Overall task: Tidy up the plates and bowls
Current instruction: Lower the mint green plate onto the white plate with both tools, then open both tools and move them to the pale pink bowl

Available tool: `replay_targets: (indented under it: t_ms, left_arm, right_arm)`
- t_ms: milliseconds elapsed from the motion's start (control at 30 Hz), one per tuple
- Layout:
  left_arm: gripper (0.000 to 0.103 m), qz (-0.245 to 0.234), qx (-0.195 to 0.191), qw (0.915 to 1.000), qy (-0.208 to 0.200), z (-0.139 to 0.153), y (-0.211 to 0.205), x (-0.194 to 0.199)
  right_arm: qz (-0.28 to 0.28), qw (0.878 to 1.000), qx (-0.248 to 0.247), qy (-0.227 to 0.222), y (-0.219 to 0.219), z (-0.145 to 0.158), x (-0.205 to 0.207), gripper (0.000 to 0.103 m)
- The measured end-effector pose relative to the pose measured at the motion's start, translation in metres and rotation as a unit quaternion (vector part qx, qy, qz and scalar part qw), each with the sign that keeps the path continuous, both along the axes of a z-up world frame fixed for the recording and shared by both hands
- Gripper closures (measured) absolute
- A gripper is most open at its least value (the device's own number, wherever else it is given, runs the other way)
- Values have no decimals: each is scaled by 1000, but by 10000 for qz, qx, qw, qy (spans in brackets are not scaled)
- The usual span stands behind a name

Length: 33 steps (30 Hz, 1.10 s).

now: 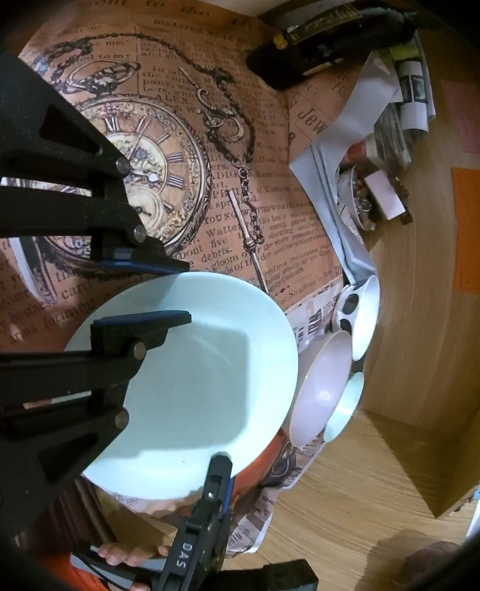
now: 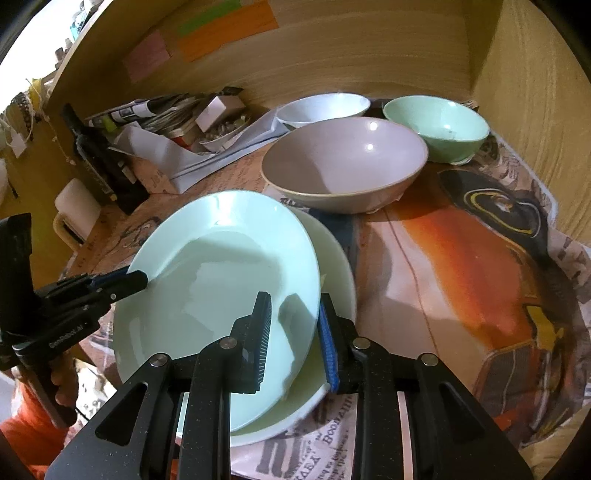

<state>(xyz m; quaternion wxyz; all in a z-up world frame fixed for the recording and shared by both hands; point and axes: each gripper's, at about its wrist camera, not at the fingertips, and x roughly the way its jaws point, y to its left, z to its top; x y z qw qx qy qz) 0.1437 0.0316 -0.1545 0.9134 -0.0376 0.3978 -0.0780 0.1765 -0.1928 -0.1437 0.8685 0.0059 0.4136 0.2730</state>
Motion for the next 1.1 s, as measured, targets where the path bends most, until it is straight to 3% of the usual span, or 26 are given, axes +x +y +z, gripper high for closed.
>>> replay_targets:
  t_ms: [167,567,767,833,900,967,1100]
  left_arm:
    - [85,-11,88,9999,-55,-1,-2,0]
    - [83,-22,76,9999,-76,-1,-1,0]
    - [72,-100,33,9999,-67,-2,-2,0]
    - [66,-123,16,9999,-35,-2,-1,0]
    - [58,-87,-46,9999,-33,-1,2,0]
    - [58,-55,-76,9999,-50,0,4,1]
    - [58,-21,-158,9998,-149,8,8,-1]
  right_arm:
    - [18,9999,-101,-7,3,-2,0,79]
    - [54,9958,-743,-536,15,-4,-7,79]
    - [46,9930,-945,-701,18,-4,-8,78]
    - [41,9923,-994,-731,18,-3,-9,76]
    - [1,9895,-1140,-894,19,-1,-11,59]
    - [-50,9857,-1235,-1148,20,4,-17,51]
    - [21,9872,-1091,-1167,18,12,-18,51]
